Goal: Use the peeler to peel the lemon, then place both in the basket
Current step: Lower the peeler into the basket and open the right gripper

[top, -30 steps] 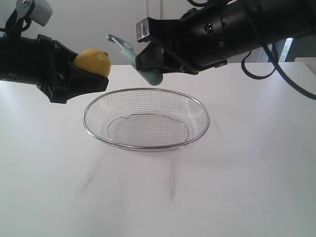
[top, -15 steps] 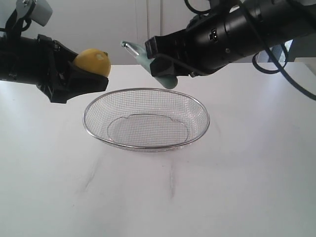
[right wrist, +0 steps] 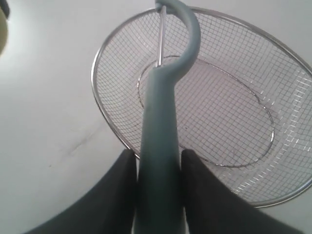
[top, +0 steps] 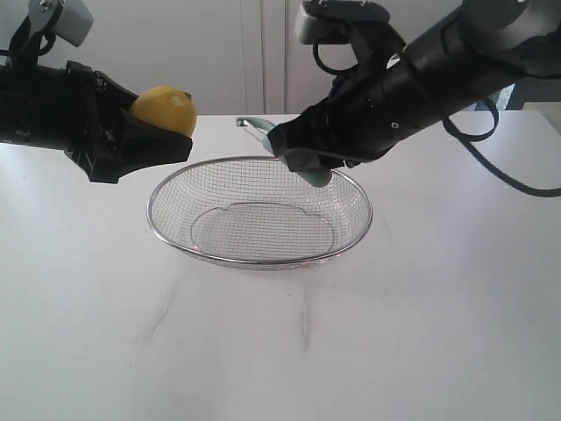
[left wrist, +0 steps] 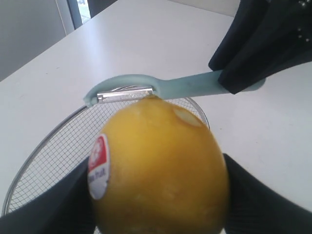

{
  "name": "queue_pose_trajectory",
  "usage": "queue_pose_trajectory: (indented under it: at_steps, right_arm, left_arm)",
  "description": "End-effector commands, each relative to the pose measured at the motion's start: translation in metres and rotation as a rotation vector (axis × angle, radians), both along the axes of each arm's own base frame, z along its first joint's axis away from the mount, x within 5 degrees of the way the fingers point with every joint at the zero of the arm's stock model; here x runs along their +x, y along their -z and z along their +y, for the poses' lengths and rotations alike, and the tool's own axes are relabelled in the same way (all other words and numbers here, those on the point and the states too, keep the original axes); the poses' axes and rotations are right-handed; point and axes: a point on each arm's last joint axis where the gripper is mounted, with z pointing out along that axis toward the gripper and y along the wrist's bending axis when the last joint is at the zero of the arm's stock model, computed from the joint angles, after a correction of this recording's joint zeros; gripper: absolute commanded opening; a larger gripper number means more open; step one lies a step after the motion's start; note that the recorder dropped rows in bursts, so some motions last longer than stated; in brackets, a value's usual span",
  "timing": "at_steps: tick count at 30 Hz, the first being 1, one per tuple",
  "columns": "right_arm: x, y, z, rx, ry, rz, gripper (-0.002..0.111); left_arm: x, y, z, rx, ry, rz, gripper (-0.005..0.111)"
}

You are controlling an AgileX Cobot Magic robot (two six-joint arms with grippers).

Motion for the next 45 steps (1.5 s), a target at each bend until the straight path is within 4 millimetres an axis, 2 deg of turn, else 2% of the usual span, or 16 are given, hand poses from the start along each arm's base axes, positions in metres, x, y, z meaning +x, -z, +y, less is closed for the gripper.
queue_pose_trajectory:
  at_steps: [1,8,14,21,26,33,36,41,45]
  right_arm:
    - [0.011,0.012,-0.001,-0.05,0.007,-0.013,0.0]
    - [0.028,0.035,0.005,-0.079,0.026,-0.017,0.0]
    - [0.05,0.06,0.007,-0.213,-0.013,-0.077,0.0]
    - [0.071,0.096,0.015,-0.272,-0.057,-0.093,0.0]
    - [0.078,0.122,0.014,-0.387,-0.12,-0.102,0.0]
    - [0.081,0.132,0.015,-0.392,-0.121,-0.102,0.0]
    - [0.081,0.134,0.015,-0.396,-0.122,-0.099,0.008]
    - [0.081,0.134,0.015,-0.395,-0.121,-0.098,0.029]
    - [0.081,0.134,0.015,-0.397,-0.123,-0.092,0.035]
  left_arm:
    - [-0.002,-0.003,-0.001,-0.032,0.004,0.008,0.0]
    - [-0.002,-0.003,-0.001,-0.032,0.004,0.008,0.0]
    - [-0.002,-0.003,-0.001,-0.032,0.004,0.008,0.0]
    - [-0.002,-0.003,-0.001,-0.032,0.004,0.008,0.0]
    - [-0.002,-0.003,-0.001,-0.032,0.004,0.008,0.0]
    - [-0.002,-0.003,-0.001,-0.032,0.004,0.008,0.0]
    - [-0.002,-0.003,-0.001,-0.032,0.004,0.008,0.0]
    - [-0.002,-0.003,-0.001,-0.032,0.004,0.008,0.0]
    - [-0.002,-0.003,-0.001,-0.032,0.004,0.008,0.0]
